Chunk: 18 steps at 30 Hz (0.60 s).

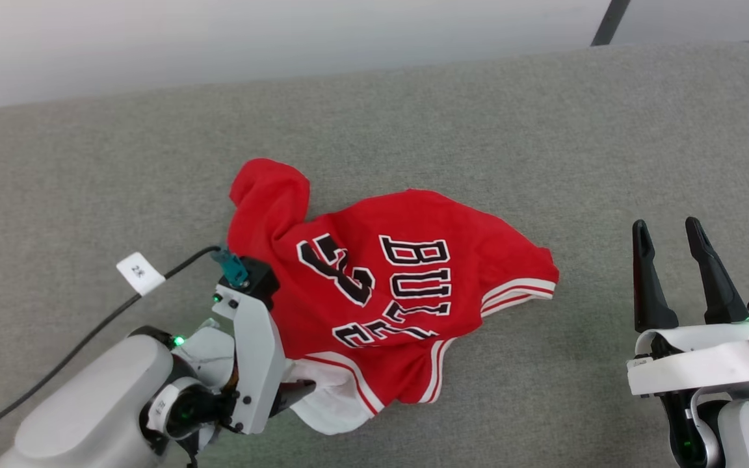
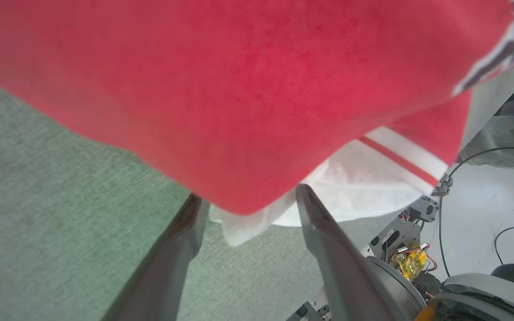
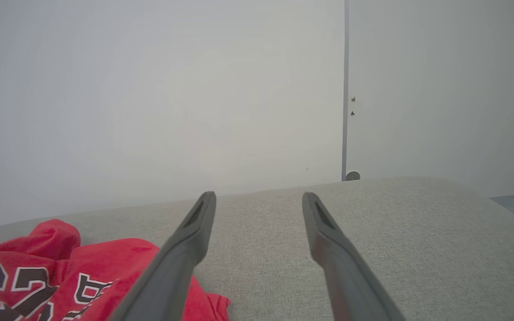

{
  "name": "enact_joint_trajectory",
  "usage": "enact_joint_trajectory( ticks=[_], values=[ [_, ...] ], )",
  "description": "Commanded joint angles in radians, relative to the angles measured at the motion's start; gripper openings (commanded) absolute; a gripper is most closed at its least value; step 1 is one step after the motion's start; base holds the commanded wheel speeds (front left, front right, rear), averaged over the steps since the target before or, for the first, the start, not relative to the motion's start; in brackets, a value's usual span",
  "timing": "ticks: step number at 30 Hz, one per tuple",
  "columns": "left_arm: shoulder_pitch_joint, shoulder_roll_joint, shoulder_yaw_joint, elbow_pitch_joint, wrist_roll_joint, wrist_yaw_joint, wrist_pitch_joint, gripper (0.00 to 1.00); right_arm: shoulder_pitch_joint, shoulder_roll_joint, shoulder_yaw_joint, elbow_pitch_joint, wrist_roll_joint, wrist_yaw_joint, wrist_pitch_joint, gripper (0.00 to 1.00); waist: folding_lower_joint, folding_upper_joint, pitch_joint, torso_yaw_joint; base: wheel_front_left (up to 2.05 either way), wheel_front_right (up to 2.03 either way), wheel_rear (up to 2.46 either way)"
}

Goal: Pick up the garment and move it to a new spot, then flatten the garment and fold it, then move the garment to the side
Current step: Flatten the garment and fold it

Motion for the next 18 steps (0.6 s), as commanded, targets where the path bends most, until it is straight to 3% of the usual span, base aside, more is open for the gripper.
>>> enact_joint_trajectory(
  ticks=[1,6,7,8,9,18],
  values=[
    [0.006,-0.005,0.000,0.017,-0.006,-0.007,-0.009,1.00,-0.005,0.004,-0.002,-0.001,0.003,0.000,-0.005,1.00,0.0000,0.0000,0.014,-0.013,0.00,0.00,0.00],
    [0.013,-0.004,-0.016,0.078,0.013,-0.008,-0.010,1.00,-0.009,0.006,-0.004,-0.003,0.002,0.000,-0.005,1.00,0.0000,0.0000,0.022,-0.020,0.00,0.00,0.00],
    [0.016,-0.005,-0.021,0.091,0.013,-0.009,-0.006,0.90,-0.009,0.006,-0.005,-0.004,0.002,0.000,-0.005,1.00,0.0000,0.0000,0.023,-0.021,0.00,0.00,0.00],
    [0.020,-0.008,-0.020,0.103,0.003,-0.007,-0.003,0.42,-0.009,0.007,-0.006,-0.004,0.001,0.000,-0.005,1.00,0.0000,0.0000,0.024,-0.021,0.00,0.00,0.00],
    [0.022,-0.013,-0.018,0.112,-0.005,-0.002,0.003,0.00,-0.008,0.007,-0.009,-0.004,0.000,0.000,-0.005,1.00,0.0000,0.0000,0.025,-0.020,0.00,0.00,0.00],
    [0.003,0.018,-0.017,0.098,-0.023,0.007,0.062,0.00,0.002,0.008,-0.020,0.000,-0.015,0.000,-0.005,1.00,0.0000,0.0000,0.007,0.011,0.00,0.00,0.00]
  ],
)
